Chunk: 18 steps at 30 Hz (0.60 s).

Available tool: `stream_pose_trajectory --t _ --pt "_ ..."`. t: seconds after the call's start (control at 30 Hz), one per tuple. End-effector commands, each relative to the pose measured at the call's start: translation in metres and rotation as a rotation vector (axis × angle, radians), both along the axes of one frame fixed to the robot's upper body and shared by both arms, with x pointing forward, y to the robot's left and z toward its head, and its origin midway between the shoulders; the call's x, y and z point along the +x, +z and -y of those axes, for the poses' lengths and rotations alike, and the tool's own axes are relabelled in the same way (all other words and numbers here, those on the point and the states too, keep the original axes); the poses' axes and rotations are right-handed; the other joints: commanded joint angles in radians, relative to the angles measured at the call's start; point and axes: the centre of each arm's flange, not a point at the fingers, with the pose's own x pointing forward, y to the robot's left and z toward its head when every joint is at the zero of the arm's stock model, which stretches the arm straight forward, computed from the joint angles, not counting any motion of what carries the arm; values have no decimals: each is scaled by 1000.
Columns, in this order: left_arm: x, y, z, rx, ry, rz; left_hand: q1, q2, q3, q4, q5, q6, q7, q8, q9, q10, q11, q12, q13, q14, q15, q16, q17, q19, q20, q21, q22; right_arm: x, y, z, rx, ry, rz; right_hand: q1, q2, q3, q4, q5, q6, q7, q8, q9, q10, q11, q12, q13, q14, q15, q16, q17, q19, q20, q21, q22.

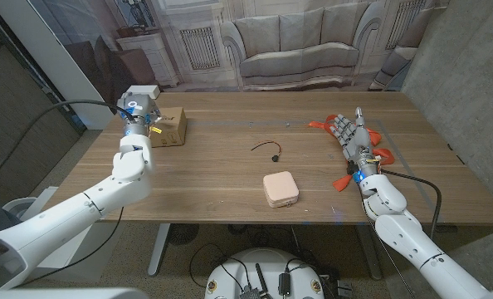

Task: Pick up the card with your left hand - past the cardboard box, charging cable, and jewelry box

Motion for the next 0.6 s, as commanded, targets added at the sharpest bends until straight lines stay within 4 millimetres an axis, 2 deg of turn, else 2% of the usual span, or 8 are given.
stream_pose_trajectory --t 0.03,0.4,0.6 --pt "-7 19 -3 -55 -69 -17 12 0 -2 6 0 9 0 -5 -1 10 3 1 2 -6 -140 0 2 -6 -81 0 3 0 2 -2 -7 2 6 0 6 -2 3 -1 9 4 3 5 8 2 0 5 12 3 -4 5 5 -2 -1 2" --pt "-5 40 1 -41 -61 -68 14 -1 -2 9 -1 11 -2 -9 -3 13 3 0 2 -6 -139 0 2 -8 -80 -1 3 1 5 -4 -16 9 8 0 7 -3 2 -2 9 4 3 5 8 2 0 5 11 3 -4 5 6 -1 -3 2" --pt "-13 57 5 -35 -81 -57 15 -2 -2 11 -1 12 -2 -11 -2 13 3 -1 2 -7 -140 0 2 -9 -78 -1 2 0 7 -4 -20 9 13 0 7 -3 2 -2 9 6 3 5 7 2 -1 5 11 4 -4 5 7 -1 -4 2"
